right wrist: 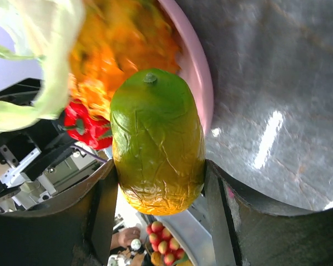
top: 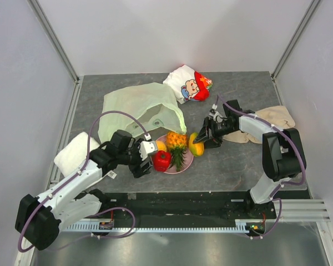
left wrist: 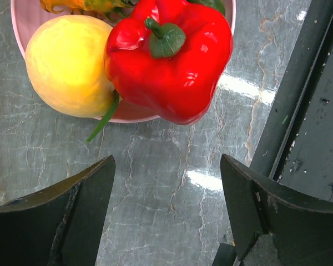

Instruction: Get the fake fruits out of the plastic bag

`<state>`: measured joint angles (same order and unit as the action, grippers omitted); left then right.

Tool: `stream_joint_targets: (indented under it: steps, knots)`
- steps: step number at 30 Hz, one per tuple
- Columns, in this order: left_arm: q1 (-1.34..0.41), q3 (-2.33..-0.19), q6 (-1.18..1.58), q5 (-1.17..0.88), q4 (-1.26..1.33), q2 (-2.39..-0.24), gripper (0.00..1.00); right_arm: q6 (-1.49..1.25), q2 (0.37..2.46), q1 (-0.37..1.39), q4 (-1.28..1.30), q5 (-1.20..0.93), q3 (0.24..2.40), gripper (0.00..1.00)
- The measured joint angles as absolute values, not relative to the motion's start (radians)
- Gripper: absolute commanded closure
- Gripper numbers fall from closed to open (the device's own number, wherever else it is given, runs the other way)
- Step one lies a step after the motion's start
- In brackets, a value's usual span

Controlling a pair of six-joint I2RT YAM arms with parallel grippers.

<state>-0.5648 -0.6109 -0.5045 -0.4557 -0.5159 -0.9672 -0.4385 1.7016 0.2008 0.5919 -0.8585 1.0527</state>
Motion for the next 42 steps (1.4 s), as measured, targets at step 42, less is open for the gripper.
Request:
stream_joint_targets:
  steps: [42]
  knots:
    - [-0.566,-0.533,-0.467,-0.447,-0.487,-0.868,0.16,-0.471,1.710,0.331,0.627,-0.831,1.011,0.34]
